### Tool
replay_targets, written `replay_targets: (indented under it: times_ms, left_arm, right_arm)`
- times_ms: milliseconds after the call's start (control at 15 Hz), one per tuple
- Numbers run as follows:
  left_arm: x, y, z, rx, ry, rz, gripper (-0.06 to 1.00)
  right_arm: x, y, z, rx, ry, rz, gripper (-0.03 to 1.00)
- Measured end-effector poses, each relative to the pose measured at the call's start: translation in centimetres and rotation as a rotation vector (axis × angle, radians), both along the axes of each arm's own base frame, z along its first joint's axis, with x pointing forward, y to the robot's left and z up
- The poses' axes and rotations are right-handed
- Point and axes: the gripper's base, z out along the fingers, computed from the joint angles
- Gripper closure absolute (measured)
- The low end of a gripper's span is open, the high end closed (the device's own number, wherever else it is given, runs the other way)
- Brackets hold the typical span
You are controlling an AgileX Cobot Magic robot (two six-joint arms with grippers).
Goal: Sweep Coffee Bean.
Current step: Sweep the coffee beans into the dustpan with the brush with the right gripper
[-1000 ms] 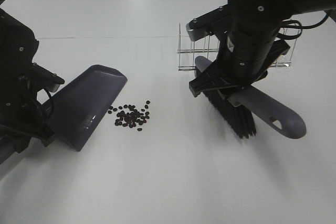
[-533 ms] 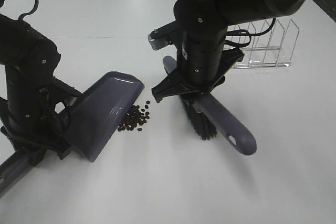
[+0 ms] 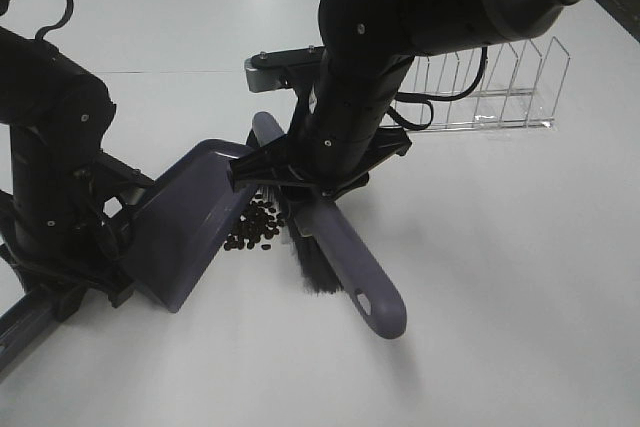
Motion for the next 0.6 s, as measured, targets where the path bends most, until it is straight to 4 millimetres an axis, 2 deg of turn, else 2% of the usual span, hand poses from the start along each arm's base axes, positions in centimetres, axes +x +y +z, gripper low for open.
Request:
replay_targets:
  times_ms: [267, 600]
  left_arm:
    - [-0.1, 0.0, 0.0, -0.001, 0.008, 0.007, 0.61]
    - [-0.1, 0.0, 0.0, -0.002, 0.01, 0.009, 0.61]
  right_arm:
    - [0.2, 1.3, -1.3, 0.126, 0.026, -0.035, 0.66]
    - [0.4, 2.3, -1.0, 0.261, 0.021, -0.074, 0.66]
